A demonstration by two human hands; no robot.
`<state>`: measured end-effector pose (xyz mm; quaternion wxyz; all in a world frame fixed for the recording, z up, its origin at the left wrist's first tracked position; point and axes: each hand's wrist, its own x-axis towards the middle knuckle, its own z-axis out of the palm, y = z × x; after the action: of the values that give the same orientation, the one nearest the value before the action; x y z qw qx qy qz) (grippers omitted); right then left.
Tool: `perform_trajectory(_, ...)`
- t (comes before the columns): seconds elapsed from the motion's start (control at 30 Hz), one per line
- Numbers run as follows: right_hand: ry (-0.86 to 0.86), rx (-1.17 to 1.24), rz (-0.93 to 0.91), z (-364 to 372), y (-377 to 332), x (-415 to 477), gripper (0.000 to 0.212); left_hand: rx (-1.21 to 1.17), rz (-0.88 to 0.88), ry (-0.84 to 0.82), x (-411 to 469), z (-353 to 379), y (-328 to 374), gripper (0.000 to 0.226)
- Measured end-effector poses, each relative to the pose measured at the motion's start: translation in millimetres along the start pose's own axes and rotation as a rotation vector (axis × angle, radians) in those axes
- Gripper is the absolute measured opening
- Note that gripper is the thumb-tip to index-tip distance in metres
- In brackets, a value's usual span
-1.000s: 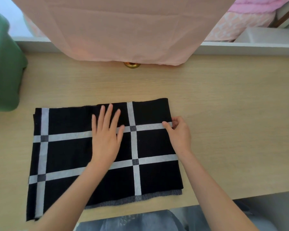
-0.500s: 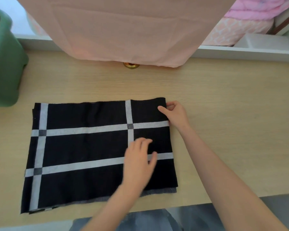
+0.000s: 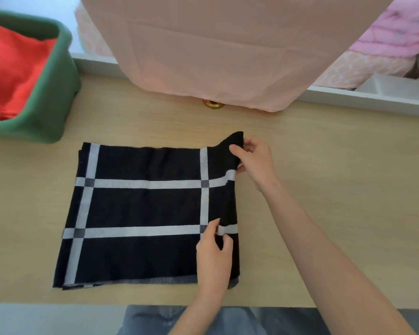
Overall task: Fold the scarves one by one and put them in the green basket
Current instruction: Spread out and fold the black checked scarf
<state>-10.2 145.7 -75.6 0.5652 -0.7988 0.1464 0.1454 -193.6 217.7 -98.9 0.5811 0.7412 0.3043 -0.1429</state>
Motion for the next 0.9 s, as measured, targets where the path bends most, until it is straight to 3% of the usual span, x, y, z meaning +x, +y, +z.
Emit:
perform_trajectory(0.2, -0.088, -0.01, -0.104, 74, -51, -20, 0.016, -0.175, 0.112, 0.077, -8, -110, 7, 0.037)
perform_trajectory(0.33, -0.1, -0.079, -0.194, 154, -74, -30, 0.007, -0.273, 0.076, 0.19, -9, -172, -6, 0.036)
perform_trajectory(0.5, -0.111, -0.202, -0.246, 254, -72, -38, 0.017, -0.317, -0.005, 0.331, 11, -228, -37, 0.032)
perform_trajectory(0.63, -0.193, -0.606, -0.296, 295, -43, -46, 0.045, 0.044, -0.004, 0.42, 37, -249, -83, 0.049)
perform_trajectory(0.73, -0.195, -0.751, -0.593, 293, -22, -57, 0.048, 0.463, 0.174, 0.509, 51, -256, -107, 0.055)
perform_trajectory(0.8, -0.2, -0.78, -0.7, 281, -12, -59, 0.054, 0.59, 0.335, 0.468, 54, -256, -109, 0.053)
perform_trajectory(0.9, -0.231, -0.878, -0.705, 260, 9, -61, 0.064, 0.772, 0.445, 0.284, 61, -251, -116, 0.056)
